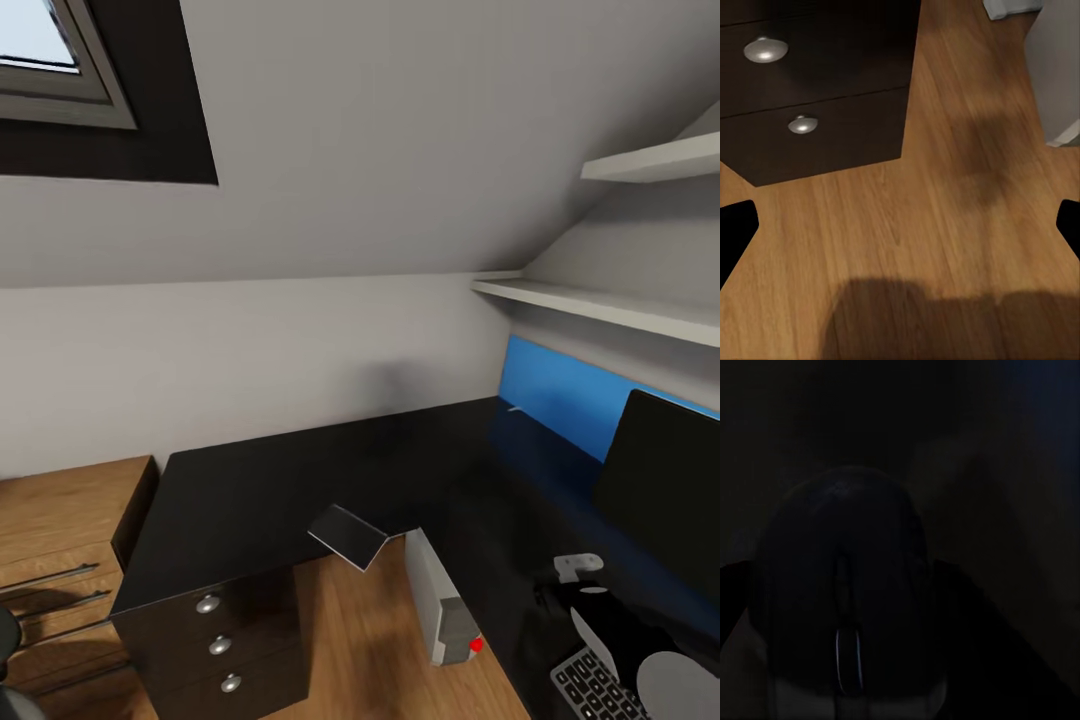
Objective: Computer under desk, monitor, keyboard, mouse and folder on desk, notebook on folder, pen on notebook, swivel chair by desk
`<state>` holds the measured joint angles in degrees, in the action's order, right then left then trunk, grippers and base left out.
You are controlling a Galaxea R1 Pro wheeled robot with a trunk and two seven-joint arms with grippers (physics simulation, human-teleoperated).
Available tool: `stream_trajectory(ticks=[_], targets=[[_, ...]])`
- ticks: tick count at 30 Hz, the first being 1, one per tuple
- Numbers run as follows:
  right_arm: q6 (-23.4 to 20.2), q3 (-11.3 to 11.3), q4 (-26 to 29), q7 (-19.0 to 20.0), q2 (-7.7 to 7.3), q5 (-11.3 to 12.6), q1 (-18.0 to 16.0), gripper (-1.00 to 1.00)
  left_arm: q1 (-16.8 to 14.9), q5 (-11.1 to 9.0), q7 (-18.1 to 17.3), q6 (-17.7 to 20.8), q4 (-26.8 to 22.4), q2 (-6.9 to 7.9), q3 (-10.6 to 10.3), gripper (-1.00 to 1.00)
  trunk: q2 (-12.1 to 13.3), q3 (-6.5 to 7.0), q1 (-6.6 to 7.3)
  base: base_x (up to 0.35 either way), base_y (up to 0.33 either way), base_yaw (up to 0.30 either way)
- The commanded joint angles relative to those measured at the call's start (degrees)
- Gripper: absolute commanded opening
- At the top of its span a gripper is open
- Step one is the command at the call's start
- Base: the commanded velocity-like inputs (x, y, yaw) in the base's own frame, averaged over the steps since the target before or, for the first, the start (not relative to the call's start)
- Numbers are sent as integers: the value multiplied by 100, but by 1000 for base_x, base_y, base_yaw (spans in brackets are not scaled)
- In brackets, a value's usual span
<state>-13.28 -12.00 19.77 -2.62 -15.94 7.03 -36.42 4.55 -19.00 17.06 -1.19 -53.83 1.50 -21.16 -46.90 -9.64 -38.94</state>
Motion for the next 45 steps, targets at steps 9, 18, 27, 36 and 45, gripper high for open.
stream_trajectory(ticks=[9,18,27,36,45], targets=[[-320,-48,40,-54,19,79,-5,-100,-2,-51,51,-12,-12,8,-20,100,-369,-170,-200,0,0,0],[-540,-48,44,-55,27,79,-5,-100,0,-51,52,-12,-7,8,-20,100,-730,-331,-397,0,0,0],[-552,-48,44,-54,30,79,-5,-100,-4,-51,52,-12,-5,8,-18,100,-890,-403,-485,0,0,0],[-553,-48,44,-54,30,79,-5,-100,-2,-42,52,-18,-5,26,5,100,-890,-403,-485,-21,0,0],[-551,-48,44,-54,25,79,-5,-100,-4,-42,54,-18,-5,26,7,100,-890,-403,-485,-50,0,0]])
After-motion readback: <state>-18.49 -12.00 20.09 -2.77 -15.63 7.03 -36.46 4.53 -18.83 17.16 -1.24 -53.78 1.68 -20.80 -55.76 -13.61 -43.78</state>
